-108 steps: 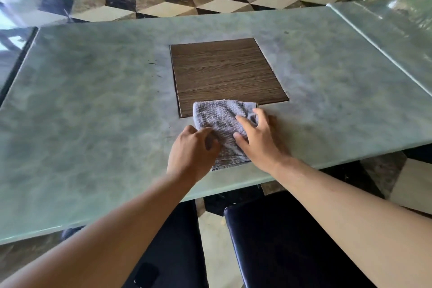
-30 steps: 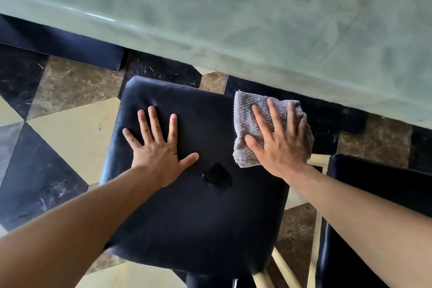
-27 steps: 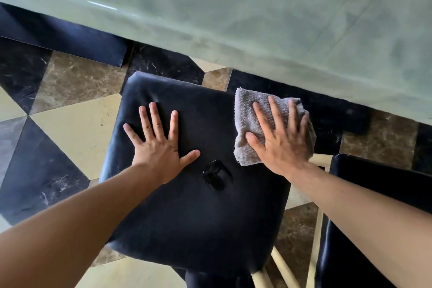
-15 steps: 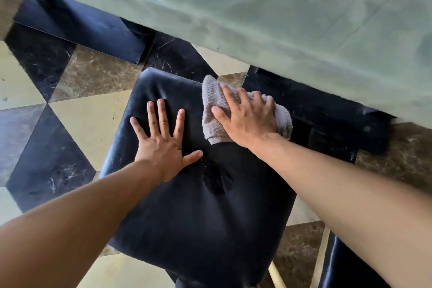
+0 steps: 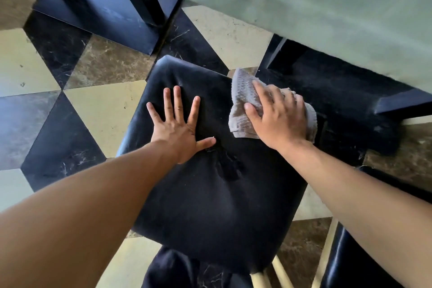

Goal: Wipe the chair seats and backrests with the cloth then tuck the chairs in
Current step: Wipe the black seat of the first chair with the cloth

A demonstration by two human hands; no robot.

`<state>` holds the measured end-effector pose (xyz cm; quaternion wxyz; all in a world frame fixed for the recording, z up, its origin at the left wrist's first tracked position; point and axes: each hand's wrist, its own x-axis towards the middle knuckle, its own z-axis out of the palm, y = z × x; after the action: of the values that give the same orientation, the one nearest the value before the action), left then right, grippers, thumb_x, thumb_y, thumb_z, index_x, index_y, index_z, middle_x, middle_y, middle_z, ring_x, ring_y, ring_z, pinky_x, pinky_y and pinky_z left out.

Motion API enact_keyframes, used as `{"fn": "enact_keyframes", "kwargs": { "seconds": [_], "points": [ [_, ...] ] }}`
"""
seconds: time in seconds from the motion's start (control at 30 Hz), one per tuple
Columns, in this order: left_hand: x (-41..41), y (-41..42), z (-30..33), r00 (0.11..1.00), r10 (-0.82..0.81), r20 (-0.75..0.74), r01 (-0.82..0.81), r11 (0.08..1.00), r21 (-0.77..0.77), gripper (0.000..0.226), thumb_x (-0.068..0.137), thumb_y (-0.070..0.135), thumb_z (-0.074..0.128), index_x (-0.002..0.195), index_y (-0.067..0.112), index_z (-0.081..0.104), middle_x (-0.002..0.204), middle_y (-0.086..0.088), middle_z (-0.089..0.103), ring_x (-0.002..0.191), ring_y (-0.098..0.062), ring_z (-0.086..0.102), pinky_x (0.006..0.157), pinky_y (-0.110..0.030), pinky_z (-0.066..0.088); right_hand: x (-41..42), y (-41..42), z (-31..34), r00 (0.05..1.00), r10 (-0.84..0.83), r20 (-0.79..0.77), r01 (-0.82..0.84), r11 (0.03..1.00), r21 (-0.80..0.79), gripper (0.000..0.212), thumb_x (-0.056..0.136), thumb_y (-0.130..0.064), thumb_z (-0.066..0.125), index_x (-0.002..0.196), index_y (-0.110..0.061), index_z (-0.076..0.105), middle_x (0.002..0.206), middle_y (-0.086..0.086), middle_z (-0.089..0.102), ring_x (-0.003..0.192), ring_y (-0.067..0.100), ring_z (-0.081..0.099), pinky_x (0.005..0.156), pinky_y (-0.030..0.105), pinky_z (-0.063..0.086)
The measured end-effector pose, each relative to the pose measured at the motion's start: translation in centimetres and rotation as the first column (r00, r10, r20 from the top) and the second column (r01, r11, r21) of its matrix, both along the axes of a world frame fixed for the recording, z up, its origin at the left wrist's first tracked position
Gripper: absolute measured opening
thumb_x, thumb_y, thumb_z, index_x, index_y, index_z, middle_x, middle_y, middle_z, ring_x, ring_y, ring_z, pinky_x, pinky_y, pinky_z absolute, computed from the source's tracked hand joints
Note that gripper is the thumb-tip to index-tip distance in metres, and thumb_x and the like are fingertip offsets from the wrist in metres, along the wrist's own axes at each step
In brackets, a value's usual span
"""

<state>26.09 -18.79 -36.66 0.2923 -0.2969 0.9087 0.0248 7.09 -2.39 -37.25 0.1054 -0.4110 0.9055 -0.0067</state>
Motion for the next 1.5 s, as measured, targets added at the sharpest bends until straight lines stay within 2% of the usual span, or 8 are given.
{"fn": "enact_keyframes", "kwargs": {
  "seconds": [0.2, 0.37, 0.67, 0.87, 0.97, 1.07, 1.33, 1.5],
  "points": [
    [2.5, -1.1, 0.9, 0.966, -0.159, -0.205, 0.150, 0.987, -0.057, 0.093, 0.084, 0.083, -0.003, 0.156, 0.026, -0.016, 0.163, -0.024, -0.015, 0.151, -0.043, -0.011, 0.114, -0.069, 0.013, -1.9, 7.1, 0.4, 0.970, -0.222, 0.096, 0.229, 0.971, -0.069, 0.062, 0.096, -0.064, 0.029, 0.148, -0.033, 0.042, 0.144, 0.003, 0.053, 0.129, 0.036, 0.043, 0.110, 0.055, 0.035],
    [5.3, -4.4, 0.9, 0.908, -0.334, -0.254, 0.318, 0.942, -0.103, 0.084, 0.091, 0.075, 0.009, 0.160, 0.028, 0.004, 0.165, -0.024, -0.004, 0.152, -0.041, -0.004, 0.114, -0.069, 0.011, -1.1, 6.5, 0.4, 0.958, -0.281, 0.061, 0.286, 0.952, -0.107, 0.063, 0.096, -0.061, 0.031, 0.146, -0.027, 0.048, 0.143, 0.005, 0.056, 0.130, 0.038, 0.042, 0.112, 0.056, 0.033],
    [6.2, -7.0, -0.7, 0.944, -0.180, -0.275, 0.185, 0.983, -0.009, 0.091, 0.086, 0.079, 0.010, 0.156, 0.025, -0.012, 0.157, -0.035, -0.020, 0.148, -0.052, -0.006, 0.112, -0.063, 0.029, 1.2, -5.0, 0.4, 0.979, -0.205, -0.015, 0.206, 0.978, 0.032, 0.066, 0.096, -0.063, 0.017, 0.141, -0.027, 0.049, 0.129, 0.009, 0.064, 0.114, 0.038, 0.054, 0.101, 0.052, 0.037],
    [6.1, -7.3, -0.7, 0.959, -0.162, -0.234, 0.180, 0.982, 0.058, 0.087, 0.083, 0.078, -0.004, 0.150, 0.025, -0.023, 0.154, -0.035, -0.030, 0.143, -0.051, -0.029, 0.119, -0.059, 0.013, 6.8, -19.0, 0.7, 0.998, -0.049, 0.032, 0.047, 0.996, 0.072, 0.062, 0.098, -0.063, 0.022, 0.148, -0.031, 0.038, 0.142, 0.009, 0.054, 0.124, 0.037, 0.049, 0.104, 0.052, 0.031],
    [6.1, -7.3, -0.7, 0.973, -0.158, -0.170, 0.180, 0.976, 0.124, 0.084, 0.082, 0.076, -0.009, 0.140, 0.026, -0.043, 0.159, -0.036, -0.009, 0.146, -0.051, -0.017, 0.121, -0.058, 0.001, 8.7, -24.6, 1.0, 0.996, 0.066, 0.062, -0.073, 0.990, 0.117, 0.055, 0.097, -0.061, 0.029, 0.143, -0.034, 0.045, 0.143, 0.009, 0.050, 0.124, 0.038, 0.047, 0.102, 0.052, 0.033],
    [5.8, -7.6, -0.1, 0.983, -0.139, -0.121, 0.159, 0.971, 0.179, 0.080, 0.081, 0.075, -0.009, 0.121, 0.027, -0.058, 0.159, -0.036, -0.008, 0.148, -0.050, -0.008, 0.120, -0.056, -0.004, 9.3, -27.6, 1.1, 0.981, 0.169, 0.090, -0.185, 0.960, 0.211, 0.044, 0.096, -0.047, 0.034, 0.124, -0.031, 0.062, 0.137, 0.006, 0.053, 0.122, 0.036, 0.046, 0.098, 0.051, 0.034],
    [6.1, -7.4, 1.9, 0.986, -0.157, -0.051, 0.163, 0.973, 0.164, 0.080, 0.094, 0.072, 0.009, 0.150, 0.028, -0.028, 0.163, -0.028, 0.000, 0.150, -0.047, -0.009, 0.121, -0.058, 0.002, 8.7, -23.8, 1.0, 0.970, 0.229, 0.082, -0.228, 0.973, -0.026, 0.039, 0.100, -0.043, 0.039, 0.130, -0.032, 0.062, 0.148, 0.000, 0.050, 0.131, 0.031, 0.043, 0.109, 0.047, 0.032],
    [7.6, -5.9, 2.4, 0.996, -0.057, -0.062, 0.065, 0.989, 0.130, 0.076, 0.097, 0.065, 0.010, 0.153, 0.024, -0.023, 0.156, -0.023, -0.036, 0.148, -0.040, -0.025, 0.121, -0.058, 0.007, 8.6, -18.5, 0.9, 0.988, 0.134, 0.072, -0.133, 0.991, -0.017, 0.051, 0.105, -0.050, 0.029, 0.154, -0.040, 0.033, 0.164, 0.004, 0.030, 0.148, 0.033, 0.027, 0.118, 0.054, 0.022]
  ]
}}
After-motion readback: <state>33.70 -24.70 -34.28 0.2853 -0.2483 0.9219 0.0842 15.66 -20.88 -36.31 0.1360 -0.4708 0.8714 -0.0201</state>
